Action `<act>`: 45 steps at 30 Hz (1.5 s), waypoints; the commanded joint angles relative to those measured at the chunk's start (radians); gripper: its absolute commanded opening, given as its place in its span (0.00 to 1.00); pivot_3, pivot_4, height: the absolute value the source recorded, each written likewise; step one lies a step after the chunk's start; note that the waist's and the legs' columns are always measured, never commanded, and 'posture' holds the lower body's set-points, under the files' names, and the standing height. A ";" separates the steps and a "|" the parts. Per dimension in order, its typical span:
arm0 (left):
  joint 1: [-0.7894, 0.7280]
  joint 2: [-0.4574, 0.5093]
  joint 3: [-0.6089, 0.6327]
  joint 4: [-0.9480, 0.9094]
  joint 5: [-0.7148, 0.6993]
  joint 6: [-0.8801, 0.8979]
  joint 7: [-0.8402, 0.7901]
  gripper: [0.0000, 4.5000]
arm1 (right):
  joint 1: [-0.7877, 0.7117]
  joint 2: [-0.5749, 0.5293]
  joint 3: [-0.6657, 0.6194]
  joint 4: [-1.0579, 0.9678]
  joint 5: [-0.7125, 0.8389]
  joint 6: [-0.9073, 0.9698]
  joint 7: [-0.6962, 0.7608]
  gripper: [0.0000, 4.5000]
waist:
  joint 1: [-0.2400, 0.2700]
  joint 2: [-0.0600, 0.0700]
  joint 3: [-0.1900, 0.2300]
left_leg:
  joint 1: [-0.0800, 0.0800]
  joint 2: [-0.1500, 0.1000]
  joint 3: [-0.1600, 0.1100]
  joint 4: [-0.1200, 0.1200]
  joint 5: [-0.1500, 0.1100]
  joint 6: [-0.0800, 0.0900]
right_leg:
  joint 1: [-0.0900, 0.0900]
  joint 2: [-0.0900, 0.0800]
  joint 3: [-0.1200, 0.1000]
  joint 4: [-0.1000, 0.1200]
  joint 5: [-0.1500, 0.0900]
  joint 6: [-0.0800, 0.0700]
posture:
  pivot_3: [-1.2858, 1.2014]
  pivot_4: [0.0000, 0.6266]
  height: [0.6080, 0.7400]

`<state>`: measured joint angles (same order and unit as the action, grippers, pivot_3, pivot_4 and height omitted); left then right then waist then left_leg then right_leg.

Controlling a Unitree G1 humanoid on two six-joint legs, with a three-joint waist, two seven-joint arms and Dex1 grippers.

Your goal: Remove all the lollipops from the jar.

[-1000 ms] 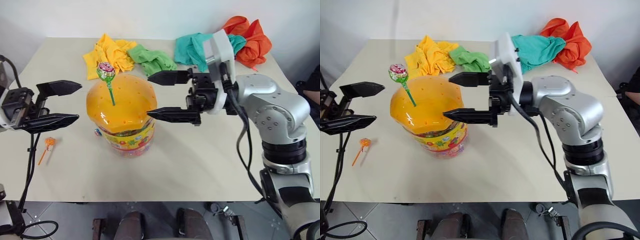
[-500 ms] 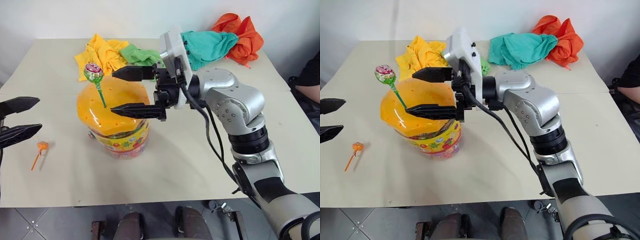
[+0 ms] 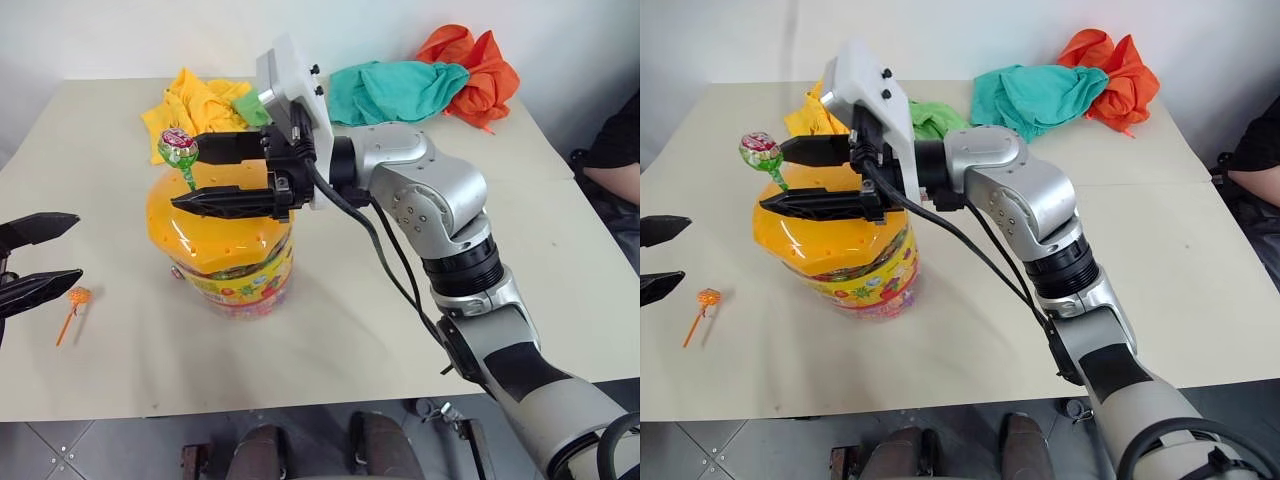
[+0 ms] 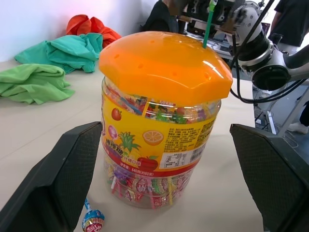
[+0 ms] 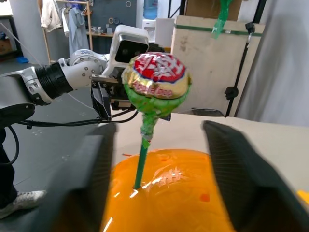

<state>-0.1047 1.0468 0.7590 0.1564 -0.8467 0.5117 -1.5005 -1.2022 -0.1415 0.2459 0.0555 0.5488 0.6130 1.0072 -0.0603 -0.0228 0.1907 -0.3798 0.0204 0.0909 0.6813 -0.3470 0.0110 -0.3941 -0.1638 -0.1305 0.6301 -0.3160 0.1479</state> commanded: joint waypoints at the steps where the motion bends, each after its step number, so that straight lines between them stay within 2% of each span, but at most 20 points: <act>1: 0.025 -0.013 0.046 -0.053 -0.032 -0.007 -0.024 1.00 | -0.036 0.022 0.001 -0.002 -0.012 -0.024 0.016 0.33 | -0.002 0.000 0.000 | 0.000 0.000 0.000 0.000 0.000 0.000 | 0.000 0.000 0.000 0.000 0.000 0.000 | 0.52 0.24 1.00; 5: 0.063 -0.025 0.079 -0.080 -0.049 0.001 -0.023 1.00 | -0.045 0.035 -0.005 0.011 -0.019 -0.022 0.022 0.04 | -0.002 0.000 0.000 | 0.000 0.000 0.000 0.000 0.000 0.000 | 0.000 0.000 0.000 0.000 0.000 0.000 | 0.52 0.24 1.00; 6: 0.071 -0.027 0.087 -0.085 -0.052 0.002 -0.023 1.00 | -0.047 0.037 -0.007 0.013 -0.019 -0.021 0.024 0.01 | -0.002 0.000 0.000 | 0.000 0.000 0.000 0.000 0.000 0.000 | 0.000 0.000 0.000 0.000 0.000 0.000 | 0.52 0.24 1.00; 12: 0.126 -0.052 0.141 -0.140 -0.075 0.014 -0.006 1.00 | -0.063 0.042 -0.046 0.073 -0.019 -0.047 0.037 0.01 | -0.002 0.000 0.000 | 0.000 0.001 0.000 0.000 0.000 0.000 | 0.000 0.000 0.000 0.000 0.000 0.000 | 0.52 0.24 1.00; 18: 0.208 -0.085 0.209 -0.187 -0.091 0.014 0.004 1.00 | -0.135 0.045 -0.143 0.189 0.018 -0.062 0.029 0.01 | -0.001 0.000 0.000 | 0.000 0.001 0.000 0.000 0.000 0.000 | 0.000 0.000 0.001 -0.001 0.000 0.000 | 0.52 0.24 1.00; 22: 0.231 -0.120 0.225 -0.234 -0.110 0.015 0.034 1.00 | -0.196 0.046 -0.218 0.255 0.058 -0.049 0.024 0.01 | 0.001 0.000 0.000 | 0.000 0.001 -0.001 0.000 0.000 0.000 | 0.000 0.000 0.002 -0.001 0.000 -0.001 | 0.52 0.24 1.00; 28: 0.245 -0.147 0.216 -0.270 -0.127 0.011 0.067 1.00 | -0.196 0.022 -0.244 0.243 0.071 -0.020 0.046 0.01 | -0.001 0.000 0.000 | 0.000 0.002 -0.001 0.000 0.000 0.000 | -0.001 0.000 0.002 -0.001 0.000 -0.001 | 0.52 0.24 1.00; 32: 0.243 -0.150 0.210 -0.280 -0.143 0.013 0.071 1.00 | -0.197 -0.095 -0.273 0.234 0.072 0.048 0.056 0.01 | 0.002 0.000 0.000 | 0.000 0.006 -0.001 0.000 -0.001 0.000 | -0.001 0.000 0.002 -0.001 0.001 -0.001 | 0.52 0.24 1.00; 38: 0.266 -0.146 0.223 -0.308 -0.168 0.026 0.069 1.00 | -0.099 -0.363 -0.259 0.133 0.066 0.218 0.100 0.01 | 0.007 0.000 0.000 | -0.001 0.006 0.001 0.001 -0.002 0.001 | -0.001 0.000 0.001 -0.002 0.001 -0.002 | 0.52 0.24 1.00; 42: 0.290 -0.152 0.230 -0.354 -0.195 0.044 0.074 1.00 | 0.116 -0.617 -0.231 0.038 -0.019 0.330 0.061 0.01 | 0.010 -0.001 0.000 | -0.002 0.007 0.002 0.001 -0.003 0.001 | -0.001 0.000 0.000 -0.003 0.001 -0.002 | 0.52 0.24 1.00; 45: 0.301 -0.147 0.222 -0.377 -0.207 0.049 0.065 1.00 | 0.283 -0.729 -0.239 0.006 -0.044 0.366 0.044 0.01 | 0.017 0.000 0.000 | -0.003 0.006 0.004 0.001 -0.003 0.001 | -0.001 0.000 0.000 -0.005 0.001 -0.002 | 0.52 0.24 1.00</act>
<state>0.1909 0.9001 0.9641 -0.1864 -1.0255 0.5600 -1.4309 -0.9402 -0.8315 0.0292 0.1204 0.5064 0.9644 1.0542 -0.0434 -0.0225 0.1908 -0.3834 0.0266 0.0954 0.6824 -0.3500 0.0124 -0.3952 -0.1639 -0.1307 0.6242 -0.3150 0.1461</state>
